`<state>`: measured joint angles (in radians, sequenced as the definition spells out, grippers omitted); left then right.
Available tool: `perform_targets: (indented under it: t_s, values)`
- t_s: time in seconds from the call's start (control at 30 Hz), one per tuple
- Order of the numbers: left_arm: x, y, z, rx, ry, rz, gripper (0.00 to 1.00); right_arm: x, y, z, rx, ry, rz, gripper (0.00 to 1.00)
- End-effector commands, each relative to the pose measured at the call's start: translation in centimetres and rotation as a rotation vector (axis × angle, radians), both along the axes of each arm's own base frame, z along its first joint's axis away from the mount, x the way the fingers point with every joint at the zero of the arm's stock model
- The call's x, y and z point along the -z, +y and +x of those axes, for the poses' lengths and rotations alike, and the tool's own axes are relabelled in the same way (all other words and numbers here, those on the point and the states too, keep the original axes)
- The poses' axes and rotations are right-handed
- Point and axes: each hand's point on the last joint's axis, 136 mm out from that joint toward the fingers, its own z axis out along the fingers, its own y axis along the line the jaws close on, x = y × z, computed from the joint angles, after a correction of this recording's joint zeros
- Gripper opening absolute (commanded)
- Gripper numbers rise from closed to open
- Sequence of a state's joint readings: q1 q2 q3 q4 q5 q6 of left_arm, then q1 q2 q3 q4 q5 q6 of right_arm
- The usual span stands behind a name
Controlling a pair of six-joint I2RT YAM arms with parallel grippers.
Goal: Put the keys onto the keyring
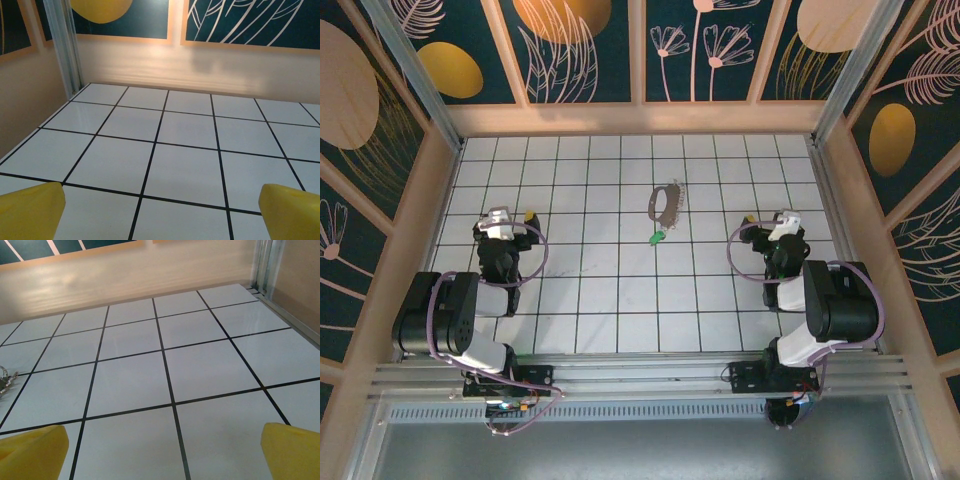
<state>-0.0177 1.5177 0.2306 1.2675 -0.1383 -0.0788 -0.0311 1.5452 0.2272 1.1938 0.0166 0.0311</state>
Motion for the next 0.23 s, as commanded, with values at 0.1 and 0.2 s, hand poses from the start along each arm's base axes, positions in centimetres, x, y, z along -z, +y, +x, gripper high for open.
perform_targets:
  t_s: [0.1, 0.2]
  values:
    - [-0.27, 0.16, 0.12, 0.0, -0.01, 0.006, 0.99, -1.74, 0.26, 0.55, -0.023, -0.062, -0.012, 0.99]
    - [-0.3, 0.15, 0.16, 0.0, -0.01, 0.005, 0.99, -1.68, 0.28, 0.47, -0.022, -0.061, -0.013, 0.99]
